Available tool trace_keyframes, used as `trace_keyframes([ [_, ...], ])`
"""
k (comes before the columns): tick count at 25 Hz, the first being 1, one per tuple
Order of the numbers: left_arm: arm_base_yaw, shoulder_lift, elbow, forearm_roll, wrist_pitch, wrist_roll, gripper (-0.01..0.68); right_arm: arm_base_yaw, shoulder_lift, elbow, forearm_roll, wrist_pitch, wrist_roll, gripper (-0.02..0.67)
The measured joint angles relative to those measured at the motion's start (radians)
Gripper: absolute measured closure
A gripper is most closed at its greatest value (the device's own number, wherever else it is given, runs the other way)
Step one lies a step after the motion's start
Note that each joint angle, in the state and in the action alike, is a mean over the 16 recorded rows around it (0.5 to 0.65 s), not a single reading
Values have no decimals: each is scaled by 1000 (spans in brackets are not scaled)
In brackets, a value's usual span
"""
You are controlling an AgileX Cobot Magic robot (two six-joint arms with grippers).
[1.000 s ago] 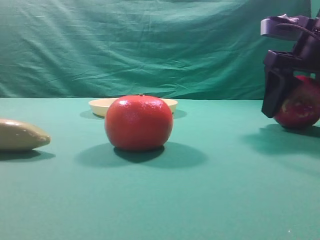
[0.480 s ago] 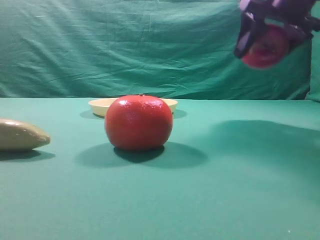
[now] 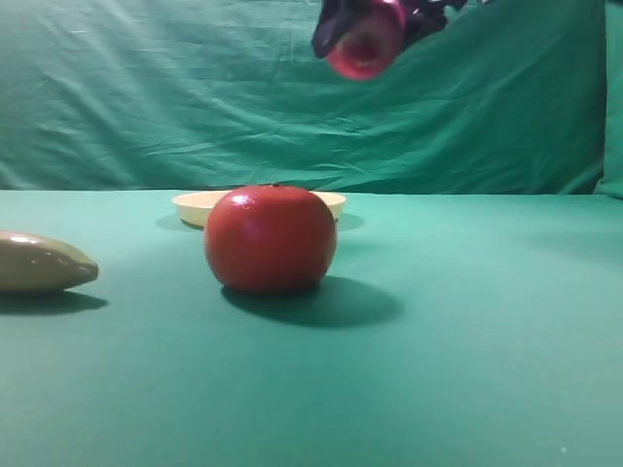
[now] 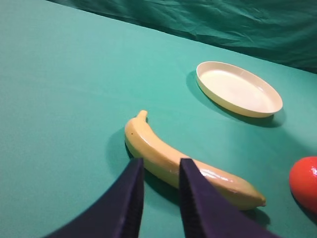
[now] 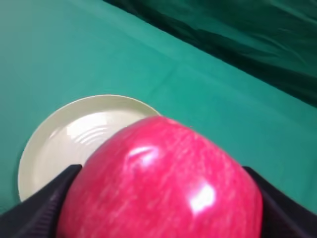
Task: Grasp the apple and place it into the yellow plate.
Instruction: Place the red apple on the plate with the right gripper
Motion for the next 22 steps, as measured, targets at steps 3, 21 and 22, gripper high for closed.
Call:
trace_keyframes([
  [3,0,0,0,0,0,0,516,15,38,-25,6,-2,-4,107],
  [21,0,0,0,0,0,0,516,20,-67,-55,-39,91,-3,148],
  [22,0,0,0,0,0,0,516,18,-87,-55,-46,114,0,185],
])
